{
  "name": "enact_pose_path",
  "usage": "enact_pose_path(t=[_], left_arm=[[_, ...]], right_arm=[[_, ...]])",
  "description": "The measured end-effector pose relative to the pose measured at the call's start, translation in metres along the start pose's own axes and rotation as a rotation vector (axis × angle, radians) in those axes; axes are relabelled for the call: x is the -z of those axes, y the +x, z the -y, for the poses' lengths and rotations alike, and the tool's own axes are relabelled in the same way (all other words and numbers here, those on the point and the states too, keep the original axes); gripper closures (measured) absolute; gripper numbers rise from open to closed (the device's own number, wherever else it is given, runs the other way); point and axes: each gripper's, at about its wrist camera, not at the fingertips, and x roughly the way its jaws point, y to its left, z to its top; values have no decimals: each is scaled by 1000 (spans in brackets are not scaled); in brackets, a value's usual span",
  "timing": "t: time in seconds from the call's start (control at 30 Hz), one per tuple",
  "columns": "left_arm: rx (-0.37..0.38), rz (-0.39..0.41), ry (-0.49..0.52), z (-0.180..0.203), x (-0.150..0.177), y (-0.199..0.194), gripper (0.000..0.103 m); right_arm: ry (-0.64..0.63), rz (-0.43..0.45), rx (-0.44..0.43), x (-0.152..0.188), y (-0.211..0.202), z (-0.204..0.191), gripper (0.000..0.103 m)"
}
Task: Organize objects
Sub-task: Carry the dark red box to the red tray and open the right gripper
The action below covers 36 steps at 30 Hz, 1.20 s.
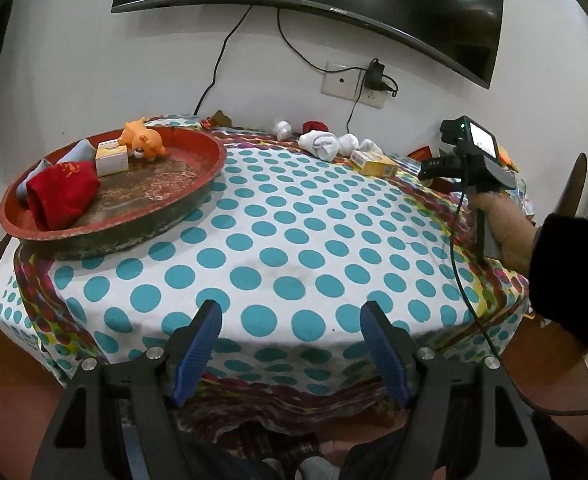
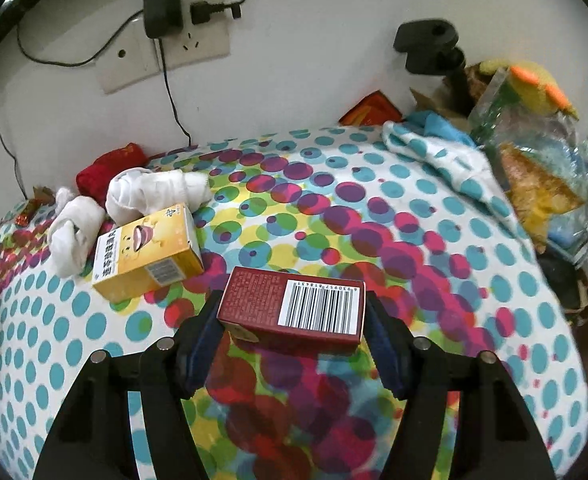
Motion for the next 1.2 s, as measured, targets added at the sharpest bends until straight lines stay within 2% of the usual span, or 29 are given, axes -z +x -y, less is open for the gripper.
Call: enact_pose_path(t=[0.27, 0.47, 0.83, 1.2], left_arm=[[-8, -3, 5, 7, 6, -9, 29], [-29, 10, -20, -2, 9, -21, 29], [-64, 16, -90, -26, 9, -29, 29], [-74, 10, -134, -41, 11, -34, 29]], right_arm=[[-57, 30, 20, 1, -35, -9, 39], [-117, 71, 34, -5, -67, -34, 39], [-244, 123, 0, -6, -105, -112, 39], [-351, 130, -63, 8, -123, -190, 39]])
